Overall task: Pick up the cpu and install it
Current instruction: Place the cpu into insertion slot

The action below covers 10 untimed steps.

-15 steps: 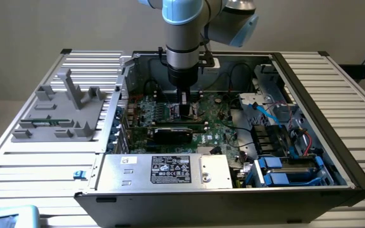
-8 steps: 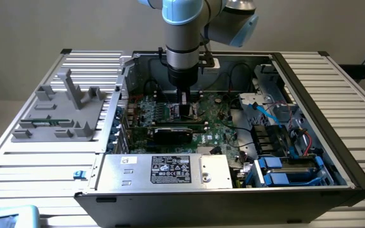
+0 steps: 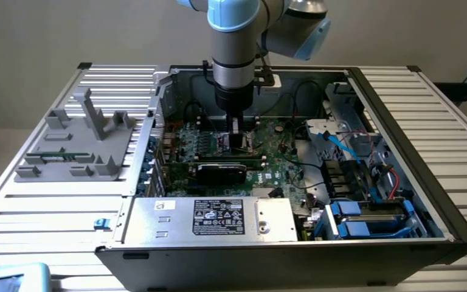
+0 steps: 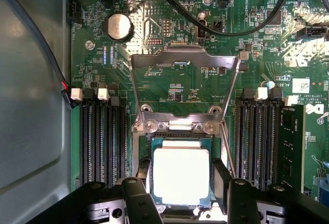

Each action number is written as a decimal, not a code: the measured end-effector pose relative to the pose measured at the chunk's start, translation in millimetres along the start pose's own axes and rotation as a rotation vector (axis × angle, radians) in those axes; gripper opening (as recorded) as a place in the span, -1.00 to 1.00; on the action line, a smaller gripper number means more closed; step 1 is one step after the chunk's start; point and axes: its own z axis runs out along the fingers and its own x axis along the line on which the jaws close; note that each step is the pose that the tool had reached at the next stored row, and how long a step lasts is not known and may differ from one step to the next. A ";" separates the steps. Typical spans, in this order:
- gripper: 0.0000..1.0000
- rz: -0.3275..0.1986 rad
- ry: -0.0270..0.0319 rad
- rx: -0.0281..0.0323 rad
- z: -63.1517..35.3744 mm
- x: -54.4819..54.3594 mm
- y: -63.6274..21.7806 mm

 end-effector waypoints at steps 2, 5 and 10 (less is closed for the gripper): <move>0.11 0.000 0.0000 0.0000 0.0 0.0 0.0; 0.11 0.000 -0.0001 0.0000 0.0 0.0 0.0; 0.11 0.000 -0.0023 0.0000 0.1 0.1 0.0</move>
